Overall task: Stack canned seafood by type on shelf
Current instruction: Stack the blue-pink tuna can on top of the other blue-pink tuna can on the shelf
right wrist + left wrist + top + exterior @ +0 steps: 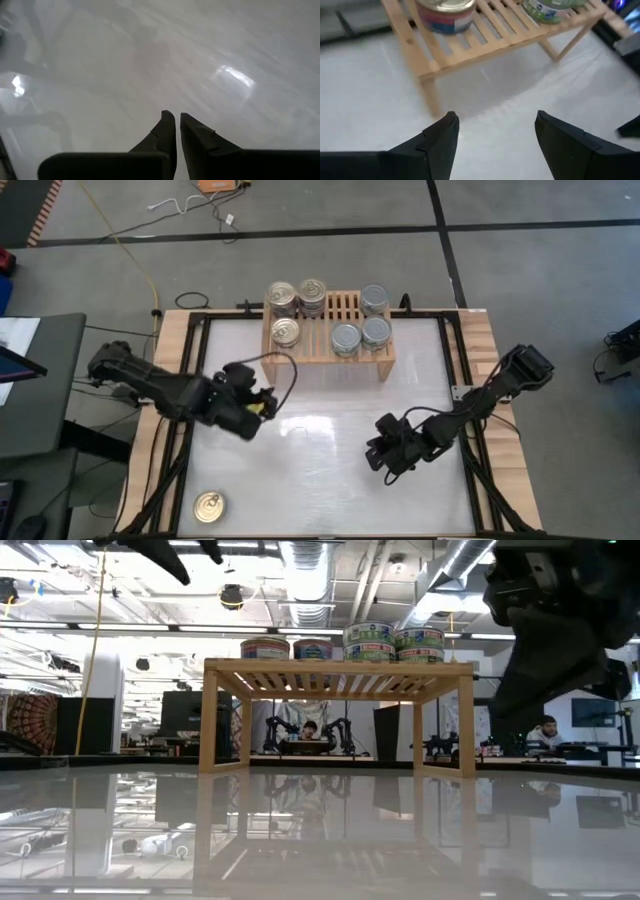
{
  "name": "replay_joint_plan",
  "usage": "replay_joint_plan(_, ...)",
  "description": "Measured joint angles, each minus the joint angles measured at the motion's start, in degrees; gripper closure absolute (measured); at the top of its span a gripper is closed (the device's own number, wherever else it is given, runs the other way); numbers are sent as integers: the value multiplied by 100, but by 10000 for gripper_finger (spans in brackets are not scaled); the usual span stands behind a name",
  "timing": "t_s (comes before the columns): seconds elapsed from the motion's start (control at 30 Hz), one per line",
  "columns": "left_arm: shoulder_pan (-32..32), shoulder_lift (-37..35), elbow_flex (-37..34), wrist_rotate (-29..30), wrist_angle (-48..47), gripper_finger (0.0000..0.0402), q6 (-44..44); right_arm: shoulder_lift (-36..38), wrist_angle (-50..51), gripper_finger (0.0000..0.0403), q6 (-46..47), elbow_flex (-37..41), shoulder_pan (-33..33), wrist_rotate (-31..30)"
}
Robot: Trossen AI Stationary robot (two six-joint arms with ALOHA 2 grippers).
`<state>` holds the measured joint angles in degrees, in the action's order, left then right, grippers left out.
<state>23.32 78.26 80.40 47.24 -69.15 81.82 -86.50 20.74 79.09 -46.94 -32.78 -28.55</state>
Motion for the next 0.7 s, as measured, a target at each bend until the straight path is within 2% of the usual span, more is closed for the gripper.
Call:
replay_joint_plan(0.2,677,153,0,429,-770,150,-466,0,-694,347,0,0,268,2)
replay_joint_plan(0.37,1104,151,0,511,-1327,150,-177,0,-1513,347,-2,-4,574,-45)
replay_joint_plan(0.5,1455,151,0,598,-2031,150,377,0,-1439,361,-156,-303,725,-134)
replay_joint_plan(0.7,1797,-12,-420,824,-2091,150,690,0,-1331,392,-543,-905,786,-194)
